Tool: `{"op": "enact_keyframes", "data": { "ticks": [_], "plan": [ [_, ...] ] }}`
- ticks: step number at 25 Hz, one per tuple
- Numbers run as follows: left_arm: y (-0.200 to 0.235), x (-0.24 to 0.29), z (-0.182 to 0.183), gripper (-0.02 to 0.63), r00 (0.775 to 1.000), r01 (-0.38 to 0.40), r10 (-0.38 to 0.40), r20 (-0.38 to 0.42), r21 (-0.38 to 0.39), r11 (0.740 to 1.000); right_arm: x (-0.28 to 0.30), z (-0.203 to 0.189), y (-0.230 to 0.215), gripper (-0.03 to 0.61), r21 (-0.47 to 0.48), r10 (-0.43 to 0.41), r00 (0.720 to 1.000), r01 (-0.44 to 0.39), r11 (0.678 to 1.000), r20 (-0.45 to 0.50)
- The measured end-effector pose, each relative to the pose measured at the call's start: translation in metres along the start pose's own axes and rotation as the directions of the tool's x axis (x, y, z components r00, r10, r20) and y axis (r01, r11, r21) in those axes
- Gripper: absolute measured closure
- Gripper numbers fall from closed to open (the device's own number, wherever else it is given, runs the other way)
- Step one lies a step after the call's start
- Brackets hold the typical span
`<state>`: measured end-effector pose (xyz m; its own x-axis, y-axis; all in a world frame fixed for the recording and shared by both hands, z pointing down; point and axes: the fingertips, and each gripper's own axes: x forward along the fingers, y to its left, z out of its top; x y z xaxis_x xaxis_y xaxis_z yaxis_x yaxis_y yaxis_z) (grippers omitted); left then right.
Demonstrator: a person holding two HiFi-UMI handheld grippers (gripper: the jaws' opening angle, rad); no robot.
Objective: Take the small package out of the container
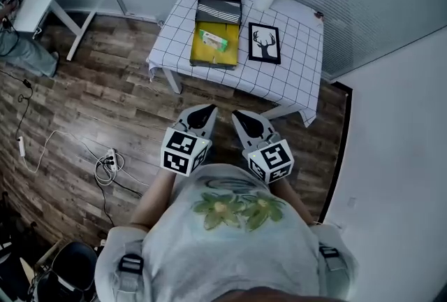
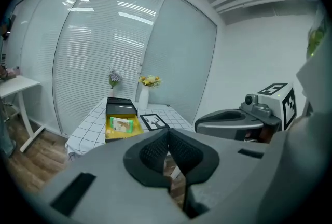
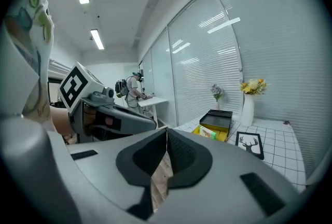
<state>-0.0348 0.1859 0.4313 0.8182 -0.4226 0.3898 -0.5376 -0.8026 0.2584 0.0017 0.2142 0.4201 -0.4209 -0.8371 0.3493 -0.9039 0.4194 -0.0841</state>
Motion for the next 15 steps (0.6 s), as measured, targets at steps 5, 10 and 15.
{"op": "enact_keyframes", "data": {
  "ticks": [5,10,15],
  "plan": [
    [0.032,0.001,0.004,0.606,1.0,0.017,-0.017,-0.016,0.0,1.0,0.032,0.007,-0.002,0.571,0.0,-0.03,1.0,0.03,1.0,-0.006],
    [0.062,-0.001,0.008,0.607,0.998,0.046,-0.046,-0.035,0.007,0.999,0.062,0.016,0.002,0.569,0.018,-0.06,0.998,0.06,0.998,-0.002],
    [0.084,0.0,-0.002,0.607,0.995,0.079,-0.078,-0.062,0.005,0.997,0.078,0.021,0.006,0.571,0.035,-0.116,0.993,0.115,0.993,0.023]
  ]
}}
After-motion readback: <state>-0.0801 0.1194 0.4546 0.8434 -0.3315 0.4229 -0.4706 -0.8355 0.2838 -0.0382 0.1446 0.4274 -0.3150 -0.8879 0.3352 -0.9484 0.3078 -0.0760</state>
